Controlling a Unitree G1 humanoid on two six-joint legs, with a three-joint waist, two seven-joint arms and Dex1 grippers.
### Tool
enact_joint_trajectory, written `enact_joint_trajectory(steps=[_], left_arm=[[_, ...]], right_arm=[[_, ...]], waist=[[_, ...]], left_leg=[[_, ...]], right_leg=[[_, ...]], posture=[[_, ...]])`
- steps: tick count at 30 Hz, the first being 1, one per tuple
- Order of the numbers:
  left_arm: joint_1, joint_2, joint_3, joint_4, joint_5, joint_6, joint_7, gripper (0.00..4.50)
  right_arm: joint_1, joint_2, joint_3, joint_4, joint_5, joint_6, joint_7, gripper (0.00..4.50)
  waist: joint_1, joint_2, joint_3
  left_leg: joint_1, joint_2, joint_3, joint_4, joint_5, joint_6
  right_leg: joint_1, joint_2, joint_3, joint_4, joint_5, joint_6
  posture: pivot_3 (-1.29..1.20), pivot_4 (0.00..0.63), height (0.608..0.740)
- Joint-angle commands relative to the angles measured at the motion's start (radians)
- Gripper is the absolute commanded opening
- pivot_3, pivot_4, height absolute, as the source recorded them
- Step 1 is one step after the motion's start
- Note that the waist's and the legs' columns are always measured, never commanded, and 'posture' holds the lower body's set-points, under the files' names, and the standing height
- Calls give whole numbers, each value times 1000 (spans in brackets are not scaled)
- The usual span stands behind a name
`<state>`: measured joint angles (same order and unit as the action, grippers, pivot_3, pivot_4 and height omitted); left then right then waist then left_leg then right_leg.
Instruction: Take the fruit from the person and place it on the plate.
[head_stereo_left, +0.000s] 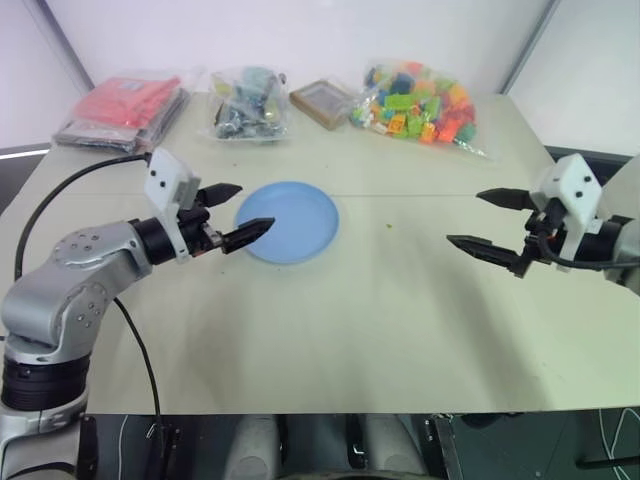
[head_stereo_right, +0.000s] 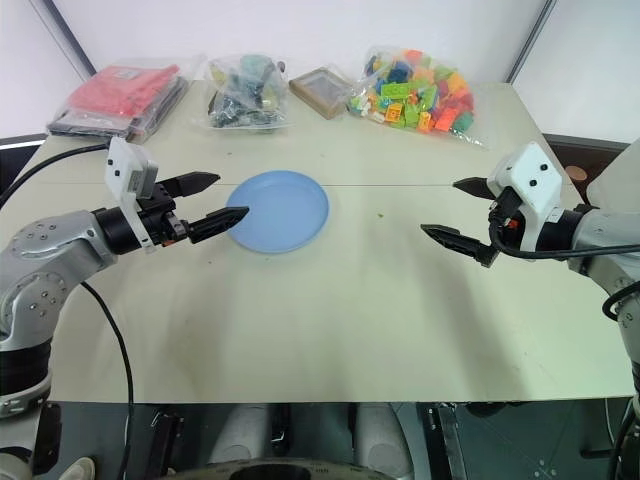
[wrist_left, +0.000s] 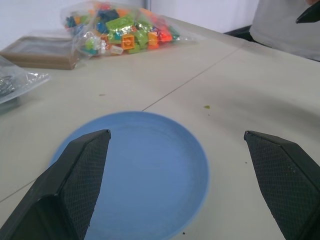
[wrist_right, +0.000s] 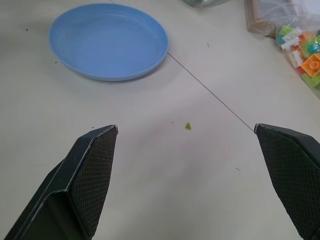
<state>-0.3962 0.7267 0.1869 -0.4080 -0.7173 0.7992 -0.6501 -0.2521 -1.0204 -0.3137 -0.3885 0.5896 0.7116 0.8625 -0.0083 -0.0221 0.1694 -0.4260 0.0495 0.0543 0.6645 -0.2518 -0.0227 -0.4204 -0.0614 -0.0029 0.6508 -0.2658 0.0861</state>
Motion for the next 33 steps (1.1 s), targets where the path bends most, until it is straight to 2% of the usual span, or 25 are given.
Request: enact_joint_trajectory(steps=[1, 33], left_arm=[[-9, 10, 21, -30, -7, -13, -7, 4500], [-14, 10, 23, -38, -21, -5, 0, 4500]], right_arm=[[-13, -4, -13, -7, -9, -24, 4, 4481], [-9, 4, -17, -24, -10, -8, -3, 4481]], waist=[[0, 0, 0], [0, 0, 0]], left_leg=[[0, 0, 0, 0, 0, 0], [0, 0, 0, 0, 0, 0]], right_leg=[[0, 0, 0, 0, 0, 0], [0, 0, 0, 0, 0, 0]], posture=[[0, 150, 731], [0, 150, 731]])
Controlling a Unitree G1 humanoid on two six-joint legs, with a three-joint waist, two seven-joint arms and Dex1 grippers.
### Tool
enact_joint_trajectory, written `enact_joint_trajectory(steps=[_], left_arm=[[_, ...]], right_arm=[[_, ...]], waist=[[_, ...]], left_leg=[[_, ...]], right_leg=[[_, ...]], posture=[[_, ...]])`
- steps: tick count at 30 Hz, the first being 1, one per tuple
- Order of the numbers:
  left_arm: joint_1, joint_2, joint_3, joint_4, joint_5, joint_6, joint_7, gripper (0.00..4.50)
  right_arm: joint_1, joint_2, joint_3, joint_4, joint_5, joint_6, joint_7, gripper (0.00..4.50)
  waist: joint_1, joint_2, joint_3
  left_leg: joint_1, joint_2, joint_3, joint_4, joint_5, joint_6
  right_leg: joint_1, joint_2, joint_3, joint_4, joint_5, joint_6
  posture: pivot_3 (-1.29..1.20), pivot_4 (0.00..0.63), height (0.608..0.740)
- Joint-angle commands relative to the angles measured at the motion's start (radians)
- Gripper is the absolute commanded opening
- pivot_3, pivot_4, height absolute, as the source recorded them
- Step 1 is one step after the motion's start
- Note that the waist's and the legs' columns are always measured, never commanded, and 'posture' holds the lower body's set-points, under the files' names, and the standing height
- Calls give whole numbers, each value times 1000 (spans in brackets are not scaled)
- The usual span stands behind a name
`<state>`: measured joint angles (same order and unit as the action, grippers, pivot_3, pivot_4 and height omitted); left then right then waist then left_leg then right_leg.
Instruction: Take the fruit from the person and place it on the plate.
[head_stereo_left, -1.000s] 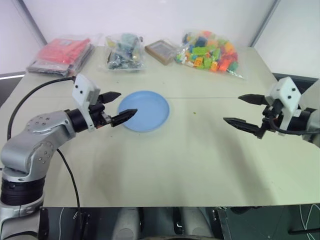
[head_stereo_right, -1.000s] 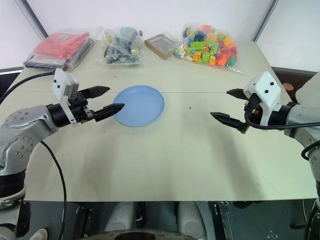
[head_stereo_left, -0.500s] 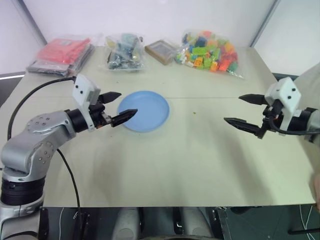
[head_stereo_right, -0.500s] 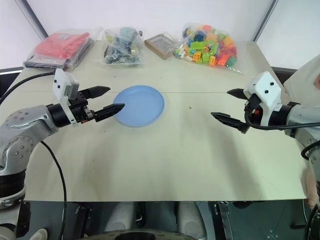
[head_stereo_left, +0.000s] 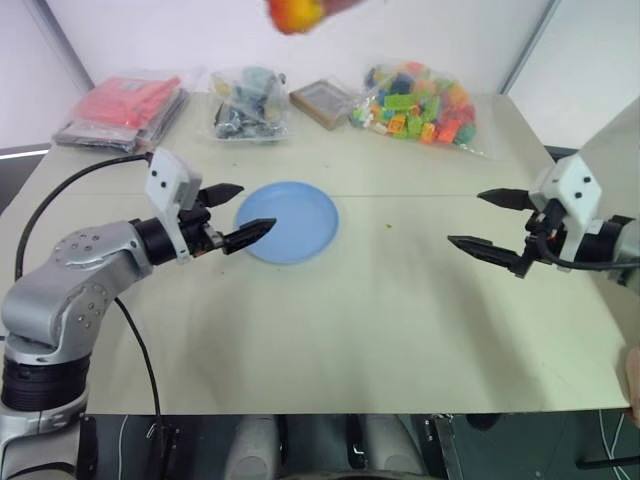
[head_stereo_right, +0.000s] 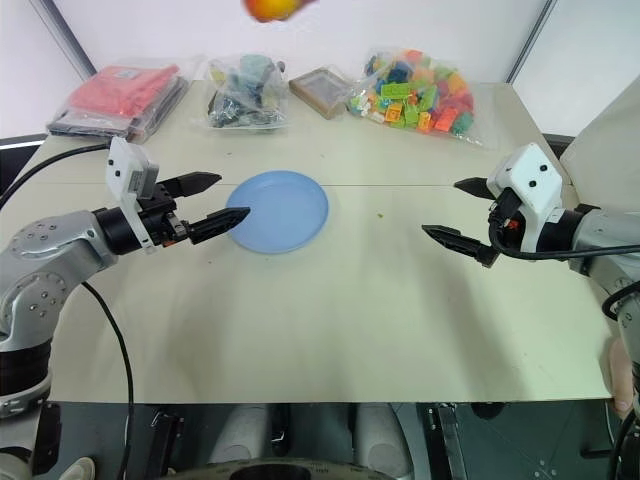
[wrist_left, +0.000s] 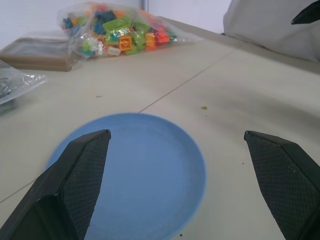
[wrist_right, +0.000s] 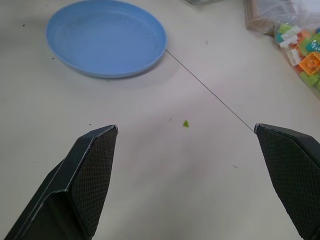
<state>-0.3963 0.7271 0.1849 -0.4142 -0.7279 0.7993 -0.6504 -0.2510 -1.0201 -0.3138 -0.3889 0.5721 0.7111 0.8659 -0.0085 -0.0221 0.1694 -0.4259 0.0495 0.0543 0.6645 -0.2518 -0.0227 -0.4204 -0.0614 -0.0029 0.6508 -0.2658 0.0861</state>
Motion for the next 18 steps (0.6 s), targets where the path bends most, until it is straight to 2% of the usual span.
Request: enact_joint_trajectory(steps=[1, 6, 10, 14, 18], left_arm=[[-15, 8, 26, -32, -10, -6, 3, 4500], [-69, -49, 22, -16, 48, -82, 78, 4500], [-106, -36, -72, 4, 265, -221, 127, 4500], [-144, -47, -128, 62, 510, -389, 263, 4500], [-147, -72, -149, 118, 662, -532, 342, 4500]], right_arm=[[-12, 5, -15, -24, 7, -7, -7, 4481], [-38, 20, -10, -25, 27, 3, -16, 4481], [-50, 29, -1, -29, 33, 12, -22, 4481], [-50, 31, 4, -29, 30, 11, -24, 4481], [-50, 33, 8, -31, 31, 11, -26, 4481]], waist=[[0, 0, 0], [2, 0, 0], [2, 0, 0], [2, 0, 0], [3, 0, 0]], left_leg=[[0, 0, 0, 0, 0, 0], [0, 0, 0, 0, 0, 0], [0, 0, 0, 1, 0, 0], [0, 0, 0, 1, 0, 0], [0, 0, 0, 1, 0, 0]], right_leg=[[0, 0, 0, 0, 0, 0], [0, 0, 0, 0, 0, 0], [1, 0, 0, 0, 0, 0], [1, 0, 0, 0, 0, 0], [1, 0, 0, 0, 0, 0]], posture=[[0, 150, 731], [0, 150, 731], [0, 150, 731], [0, 150, 731], [0, 150, 731]])
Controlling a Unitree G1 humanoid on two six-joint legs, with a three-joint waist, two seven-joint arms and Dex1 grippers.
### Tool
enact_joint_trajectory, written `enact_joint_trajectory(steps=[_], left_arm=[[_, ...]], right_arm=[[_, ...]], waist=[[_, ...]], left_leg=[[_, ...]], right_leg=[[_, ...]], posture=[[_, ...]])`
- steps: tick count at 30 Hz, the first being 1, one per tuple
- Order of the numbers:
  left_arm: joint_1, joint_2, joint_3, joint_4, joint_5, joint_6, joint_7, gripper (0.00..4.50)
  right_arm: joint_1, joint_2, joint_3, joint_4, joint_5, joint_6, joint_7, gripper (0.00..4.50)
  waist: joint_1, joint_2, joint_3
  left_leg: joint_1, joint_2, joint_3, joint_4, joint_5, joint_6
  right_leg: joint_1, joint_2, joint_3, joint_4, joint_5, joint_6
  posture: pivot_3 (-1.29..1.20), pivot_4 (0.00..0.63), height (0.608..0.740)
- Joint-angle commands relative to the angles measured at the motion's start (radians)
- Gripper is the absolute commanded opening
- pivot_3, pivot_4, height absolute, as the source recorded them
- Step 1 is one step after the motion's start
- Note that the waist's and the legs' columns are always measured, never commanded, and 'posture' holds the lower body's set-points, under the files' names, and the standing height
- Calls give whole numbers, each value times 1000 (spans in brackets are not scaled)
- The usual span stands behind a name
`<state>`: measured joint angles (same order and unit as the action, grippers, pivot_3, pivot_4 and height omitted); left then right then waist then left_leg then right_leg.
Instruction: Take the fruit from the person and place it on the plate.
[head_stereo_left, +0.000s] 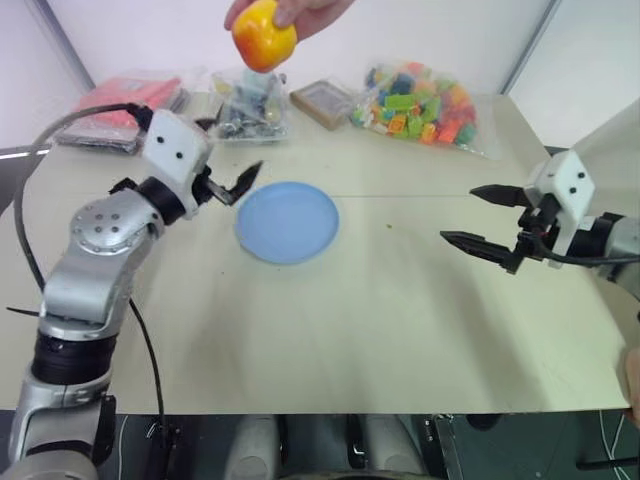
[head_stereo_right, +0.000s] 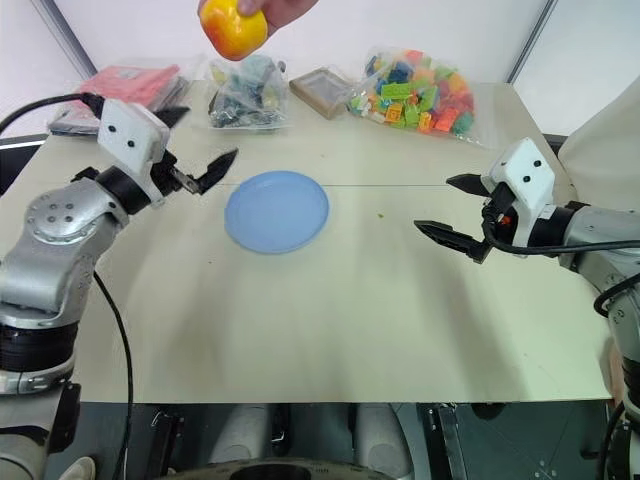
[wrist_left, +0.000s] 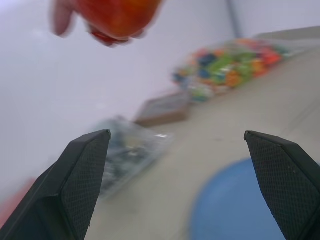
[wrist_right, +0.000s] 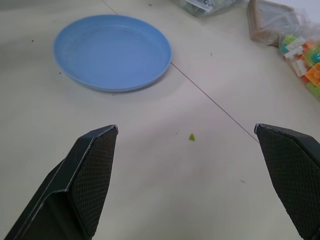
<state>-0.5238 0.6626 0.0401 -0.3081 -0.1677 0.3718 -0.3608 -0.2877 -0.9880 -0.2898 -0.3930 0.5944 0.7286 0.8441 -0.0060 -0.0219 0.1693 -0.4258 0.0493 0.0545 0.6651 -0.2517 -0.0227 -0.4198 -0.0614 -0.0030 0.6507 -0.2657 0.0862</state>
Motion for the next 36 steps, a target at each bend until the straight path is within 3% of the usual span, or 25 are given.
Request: enact_joint_trajectory(steps=[1, 7, 20, 36], left_arm=[[-22, -14, -9, 30, 134, -146, 69, 4500], [-87, -96, -6, 130, 179, -310, 96, 4500], [-249, -151, -42, 408, 321, -654, 139, 4500], [-396, -180, -66, 675, 382, -851, 170, 4500]], right_arm=[[-15, 0, -15, -27, 9, -6, -4, 4481], [-64, 27, -16, -44, 65, 31, -19, 4481], [-278, 226, -136, -41, 437, 195, -267, 4481], [-224, 212, -118, -85, 460, 177, -320, 4481]], waist=[[1, 0, 0], [16, 0, 0], [19, 0, 0], [19, 0, 0]], left_leg=[[0, 0, 0, 0, 0, 0], [0, 0, 0, 0, 0, 0], [0, 0, 0, 1, 0, 0], [0, 0, 1, 1, 0, 0]], right_leg=[[0, 0, 0, 0, 0, 0], [0, 0, 0, 0, 0, 0], [0, -1, 0, 1, 1, 1], [0, 0, -1, 1, 1, 1]], posture=[[0, 150, 731], [0, 150, 731], [0, 150, 731], [0, 150, 731]])
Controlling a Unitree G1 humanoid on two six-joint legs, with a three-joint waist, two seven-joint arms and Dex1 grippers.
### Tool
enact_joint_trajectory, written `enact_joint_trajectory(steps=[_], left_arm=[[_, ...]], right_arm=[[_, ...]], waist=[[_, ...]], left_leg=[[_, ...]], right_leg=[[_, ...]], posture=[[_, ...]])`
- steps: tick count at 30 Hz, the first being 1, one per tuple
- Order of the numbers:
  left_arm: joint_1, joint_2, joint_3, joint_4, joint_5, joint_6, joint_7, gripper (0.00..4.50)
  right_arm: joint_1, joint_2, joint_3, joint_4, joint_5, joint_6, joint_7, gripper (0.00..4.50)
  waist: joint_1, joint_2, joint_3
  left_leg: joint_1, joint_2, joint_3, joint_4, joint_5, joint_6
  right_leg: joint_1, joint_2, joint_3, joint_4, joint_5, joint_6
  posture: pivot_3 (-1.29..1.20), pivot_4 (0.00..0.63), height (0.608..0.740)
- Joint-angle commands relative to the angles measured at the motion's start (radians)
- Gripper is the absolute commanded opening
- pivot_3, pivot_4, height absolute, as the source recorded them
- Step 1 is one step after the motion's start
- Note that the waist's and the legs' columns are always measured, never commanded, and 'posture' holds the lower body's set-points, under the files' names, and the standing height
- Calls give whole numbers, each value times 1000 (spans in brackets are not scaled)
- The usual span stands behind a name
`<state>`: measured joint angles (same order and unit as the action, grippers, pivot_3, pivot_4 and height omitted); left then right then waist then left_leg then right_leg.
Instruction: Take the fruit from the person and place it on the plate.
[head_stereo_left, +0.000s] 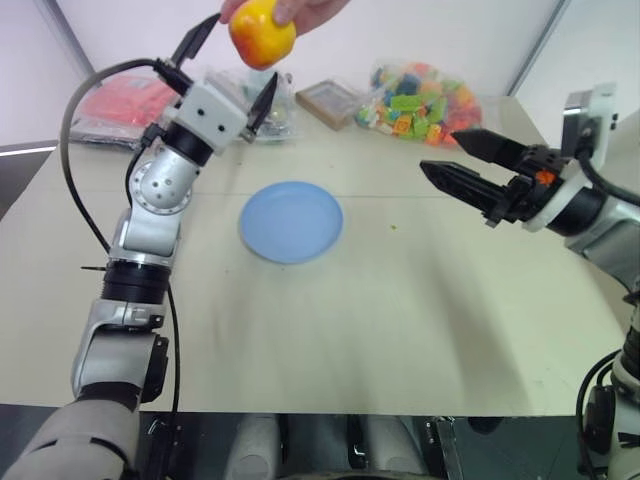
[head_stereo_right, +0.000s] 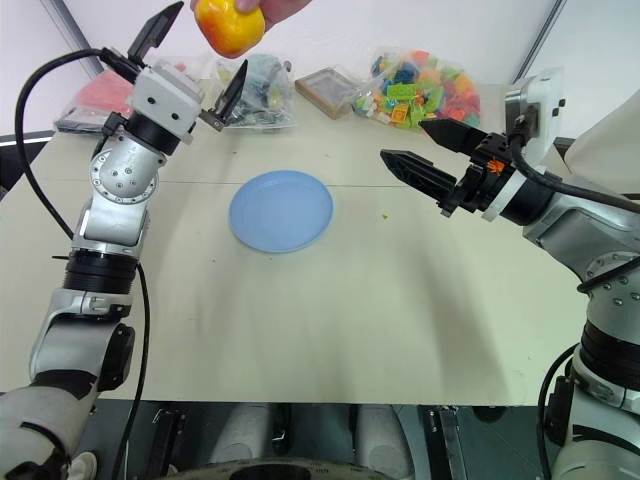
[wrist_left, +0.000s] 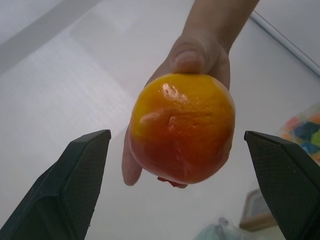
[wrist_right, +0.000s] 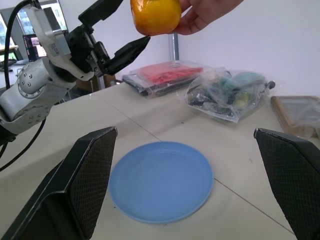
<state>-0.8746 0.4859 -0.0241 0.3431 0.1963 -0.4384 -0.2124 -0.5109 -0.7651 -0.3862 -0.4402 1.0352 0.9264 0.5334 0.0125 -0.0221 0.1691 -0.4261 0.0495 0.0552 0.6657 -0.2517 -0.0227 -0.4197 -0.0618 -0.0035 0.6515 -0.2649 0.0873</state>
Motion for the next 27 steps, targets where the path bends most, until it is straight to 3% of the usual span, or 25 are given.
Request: enact_joint_trajectory(steps=[1, 20, 25, 27], left_arm=[[-54, -6, -3, 42, 21, -50, 25, 4500], [-223, -61, -33, 378, 75, -224, 105, 4500], [-234, -67, -36, 400, 73, -244, 110, 3028], [-234, -68, -36, 403, 73, -249, 111, 3006]], right_arm=[[2, -11, -22, -42, 20, -21, -12, 4481], [42, -37, -39, -71, 27, -40, -45, 4481], [45, -44, -40, -72, 24, -44, -48, 4500], [44, -45, -36, -70, 21, -46, -50, 4500]], waist=[[0, 0, 0], [0, 0, 0], [0, 0, 0], [0, 0, 0]], left_leg=[[0, 0, 0, 0, 0, 0], [0, 0, 0, 0, 0, 0], [0, 0, 0, 0, 0, 0], [0, 0, 0, 0, 0, 0]], right_leg=[[0, 0, 0, 0, 0, 0], [0, 0, 0, 0, 0, 0], [0, 0, 0, 0, 0, 0], [0, 0, 0, 0, 0, 0]], posture=[[0, 150, 731], [0, 150, 731], [0, 150, 731], [0, 150, 731]])
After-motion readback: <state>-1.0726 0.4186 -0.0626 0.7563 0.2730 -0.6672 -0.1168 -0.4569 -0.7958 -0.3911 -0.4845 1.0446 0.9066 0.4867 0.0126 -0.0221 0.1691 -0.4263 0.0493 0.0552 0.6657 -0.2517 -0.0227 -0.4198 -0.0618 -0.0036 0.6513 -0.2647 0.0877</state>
